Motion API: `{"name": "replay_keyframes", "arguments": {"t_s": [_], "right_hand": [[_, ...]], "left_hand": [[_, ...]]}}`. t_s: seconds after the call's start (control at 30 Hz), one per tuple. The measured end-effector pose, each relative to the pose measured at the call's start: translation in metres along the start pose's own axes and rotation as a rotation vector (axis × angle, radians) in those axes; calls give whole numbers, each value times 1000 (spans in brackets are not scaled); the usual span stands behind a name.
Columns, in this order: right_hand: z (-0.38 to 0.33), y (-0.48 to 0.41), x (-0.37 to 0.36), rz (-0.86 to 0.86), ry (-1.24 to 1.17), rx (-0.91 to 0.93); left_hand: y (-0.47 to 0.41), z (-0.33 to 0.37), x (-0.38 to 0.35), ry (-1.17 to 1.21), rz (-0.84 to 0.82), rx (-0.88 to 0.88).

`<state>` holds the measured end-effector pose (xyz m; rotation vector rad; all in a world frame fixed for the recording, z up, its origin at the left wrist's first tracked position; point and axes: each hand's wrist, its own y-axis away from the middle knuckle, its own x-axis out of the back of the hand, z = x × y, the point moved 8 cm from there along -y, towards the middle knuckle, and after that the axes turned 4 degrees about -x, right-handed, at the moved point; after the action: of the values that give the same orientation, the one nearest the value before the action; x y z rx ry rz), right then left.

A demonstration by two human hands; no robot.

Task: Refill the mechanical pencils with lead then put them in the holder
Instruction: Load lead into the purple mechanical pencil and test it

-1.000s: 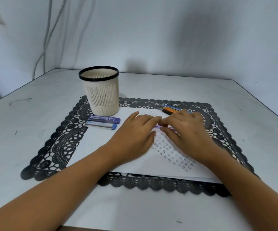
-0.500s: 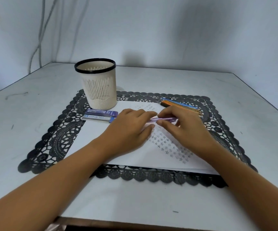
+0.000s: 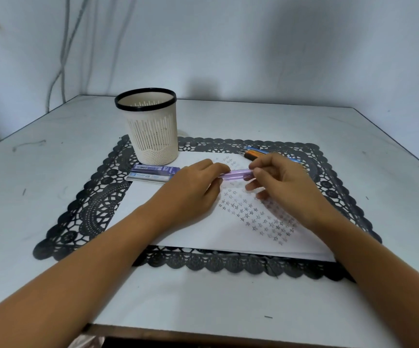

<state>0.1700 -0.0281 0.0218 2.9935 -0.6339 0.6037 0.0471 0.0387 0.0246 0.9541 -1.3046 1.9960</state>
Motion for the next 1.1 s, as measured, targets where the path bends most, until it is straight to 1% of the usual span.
{"name": "replay_keyframes", "arguments": {"t_s": [0.13,0.27,0.47,0.87,1.1], "right_hand": [[-1,0,7,53,105,13],[1,-1,12,88,92,-19],[2,-2,12,43,43,-51],[-7,-2,13,87,332,133],[-10,1,14,102,385,185]], "left_hand": [[1,-2,0,-16,-14,4],[0,-1,-1,-12,-18,6],[0,-4,-2,-2,-32,21],[2,-4,-3,2,-39,32],[2,-4,-5,-5,-53,27]]}}
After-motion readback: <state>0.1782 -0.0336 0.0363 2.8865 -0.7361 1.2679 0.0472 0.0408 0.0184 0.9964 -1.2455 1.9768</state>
